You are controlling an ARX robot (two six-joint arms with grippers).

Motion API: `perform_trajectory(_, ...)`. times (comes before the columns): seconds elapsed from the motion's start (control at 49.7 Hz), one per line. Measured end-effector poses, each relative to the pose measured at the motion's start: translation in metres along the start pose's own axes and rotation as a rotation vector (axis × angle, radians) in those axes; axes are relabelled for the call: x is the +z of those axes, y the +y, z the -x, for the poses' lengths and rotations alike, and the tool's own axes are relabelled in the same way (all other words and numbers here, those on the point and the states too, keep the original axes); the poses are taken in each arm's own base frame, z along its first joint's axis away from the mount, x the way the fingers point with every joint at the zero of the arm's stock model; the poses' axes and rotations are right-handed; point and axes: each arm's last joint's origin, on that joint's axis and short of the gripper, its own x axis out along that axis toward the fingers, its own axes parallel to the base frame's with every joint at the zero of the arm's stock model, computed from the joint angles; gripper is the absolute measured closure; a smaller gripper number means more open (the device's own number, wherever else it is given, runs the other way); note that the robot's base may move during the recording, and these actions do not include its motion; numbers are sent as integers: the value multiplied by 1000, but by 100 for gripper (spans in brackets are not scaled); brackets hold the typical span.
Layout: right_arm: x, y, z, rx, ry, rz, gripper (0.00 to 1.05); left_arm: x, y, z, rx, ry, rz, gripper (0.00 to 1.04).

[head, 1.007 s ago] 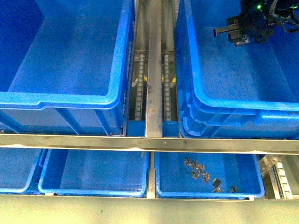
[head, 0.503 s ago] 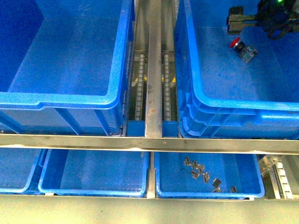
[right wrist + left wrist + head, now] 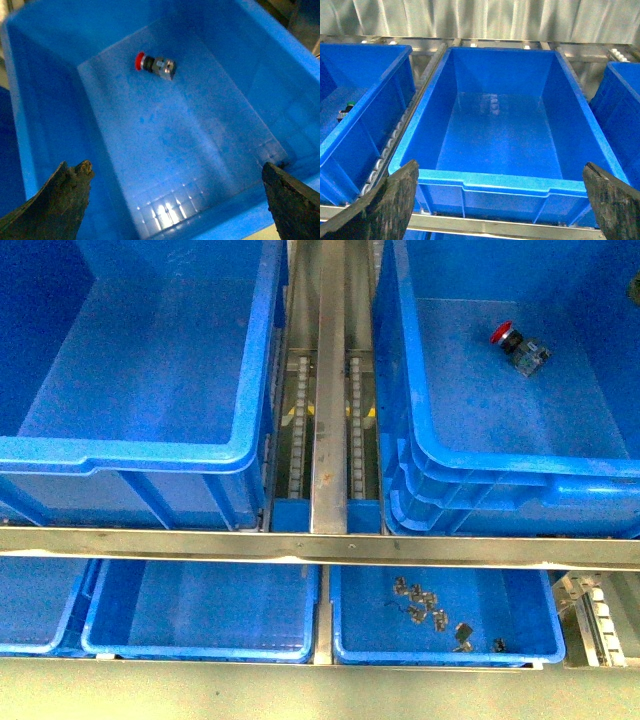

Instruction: Pick red and yellow buttons and place in box

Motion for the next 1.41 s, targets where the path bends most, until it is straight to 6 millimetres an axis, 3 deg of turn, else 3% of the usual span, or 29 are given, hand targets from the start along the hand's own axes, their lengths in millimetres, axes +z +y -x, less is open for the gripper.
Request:
perform_trajectory(0.564,2,0,2,16,-8,-63,6,0,0,0,0,0,0,8)
perform_trajectory(0.624,-5,-9,1,245,-107,40,20,0,0,0,0,0,0,8)
perform_trajectory(0.685,-10,-21,10,331,-224,196,31,0,0,0,0,1,0,8)
perform_trajectory(0.846,-5,-42,32,336,-378,361,59,0,0,0,0,0,0,8)
perform_trajectory(0.926,-11,-56,41,329,-372,403,79,0,0,0,0,0,0,8)
perform_trajectory(1.047,-18,-68,49,329,-387,411,100,0,0,0,0,0,0,8)
perform_trajectory(1.409,-24,-98,73,320,-373,425,101,0,0,0,0,0,0,8)
